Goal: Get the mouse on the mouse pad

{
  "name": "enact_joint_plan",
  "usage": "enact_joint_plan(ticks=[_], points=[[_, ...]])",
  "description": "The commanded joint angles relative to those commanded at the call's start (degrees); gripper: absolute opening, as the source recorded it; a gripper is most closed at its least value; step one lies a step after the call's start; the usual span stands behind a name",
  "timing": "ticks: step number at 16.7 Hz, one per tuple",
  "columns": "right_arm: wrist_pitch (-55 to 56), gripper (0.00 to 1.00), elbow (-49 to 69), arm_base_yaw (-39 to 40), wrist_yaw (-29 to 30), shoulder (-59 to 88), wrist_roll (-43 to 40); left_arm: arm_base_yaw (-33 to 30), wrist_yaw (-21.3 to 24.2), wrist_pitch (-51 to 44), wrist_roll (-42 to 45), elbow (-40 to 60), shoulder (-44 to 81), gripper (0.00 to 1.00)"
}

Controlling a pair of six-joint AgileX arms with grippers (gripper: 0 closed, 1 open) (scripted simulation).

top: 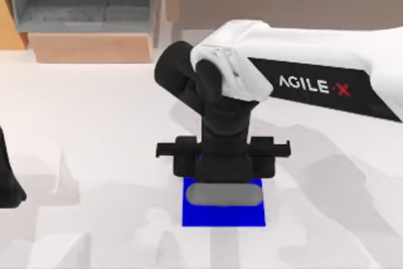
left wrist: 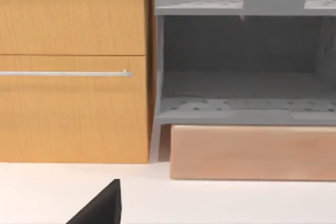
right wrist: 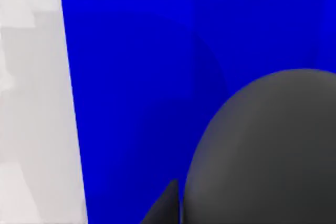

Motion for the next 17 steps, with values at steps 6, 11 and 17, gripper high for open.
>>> enact_joint_plan(ticks=[6, 11, 17], points=[[0.16, 0.08, -0.30, 0.00, 0.01, 0.29, -0.01, 0.00, 0.00, 0.00, 0.00, 0.00, 0.00, 1.00], [0.16, 0.45, -0.30, 0.00, 0.01, 0.29, -0.01, 0.00, 0.00, 0.00, 0.00, 0.00, 0.00, 1.00], [0.16, 0.90, -0.30, 0.00, 0.01, 0.29, -0.01, 0.00, 0.00, 0.00, 0.00, 0.00, 0.00, 1.00]])
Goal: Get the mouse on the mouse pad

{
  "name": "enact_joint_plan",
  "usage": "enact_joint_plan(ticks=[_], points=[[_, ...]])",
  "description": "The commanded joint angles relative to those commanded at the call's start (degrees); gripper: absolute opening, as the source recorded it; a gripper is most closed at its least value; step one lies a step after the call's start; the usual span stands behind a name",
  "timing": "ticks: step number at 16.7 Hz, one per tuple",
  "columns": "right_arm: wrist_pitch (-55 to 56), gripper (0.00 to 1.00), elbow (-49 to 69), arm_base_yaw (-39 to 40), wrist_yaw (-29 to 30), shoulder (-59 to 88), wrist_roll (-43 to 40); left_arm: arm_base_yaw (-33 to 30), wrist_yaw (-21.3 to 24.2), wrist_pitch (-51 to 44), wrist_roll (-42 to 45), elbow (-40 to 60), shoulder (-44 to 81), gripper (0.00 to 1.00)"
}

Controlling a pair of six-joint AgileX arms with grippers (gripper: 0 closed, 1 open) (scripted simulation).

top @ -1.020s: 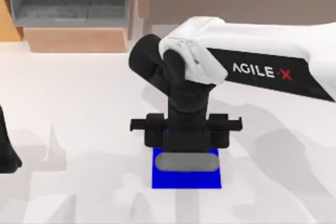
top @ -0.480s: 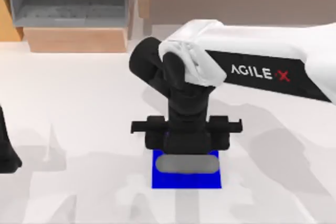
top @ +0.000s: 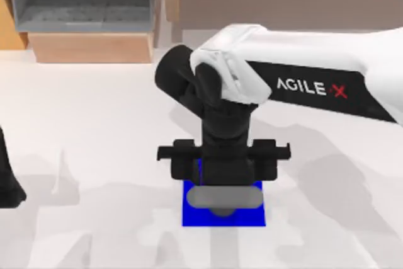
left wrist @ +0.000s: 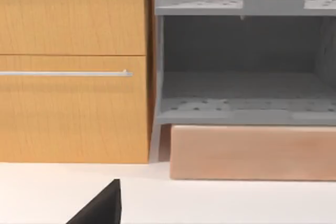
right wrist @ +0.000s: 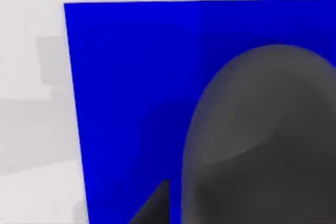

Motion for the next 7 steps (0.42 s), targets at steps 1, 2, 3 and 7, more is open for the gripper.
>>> enact_joint_plan(ticks=[1, 2, 3, 7], points=[[0.00, 0.98, 0.00, 0.00, 0.00, 0.00, 0.00, 0.00, 0.00, 0.00, 0.00, 0.00, 0.00, 1.00], [0.00, 1.00, 0.00, 0.00, 0.00, 0.00, 0.00, 0.00, 0.00, 0.00, 0.00, 0.00, 0.00, 1.00], [0.00, 1.00, 0.00, 0.00, 0.00, 0.00, 0.00, 0.00, 0.00, 0.00, 0.00, 0.00, 0.00, 1.00], [0.00, 1.00, 0.00, 0.00, 0.00, 0.00, 0.00, 0.00, 0.00, 0.00, 0.00, 0.00, 0.00, 1.00]])
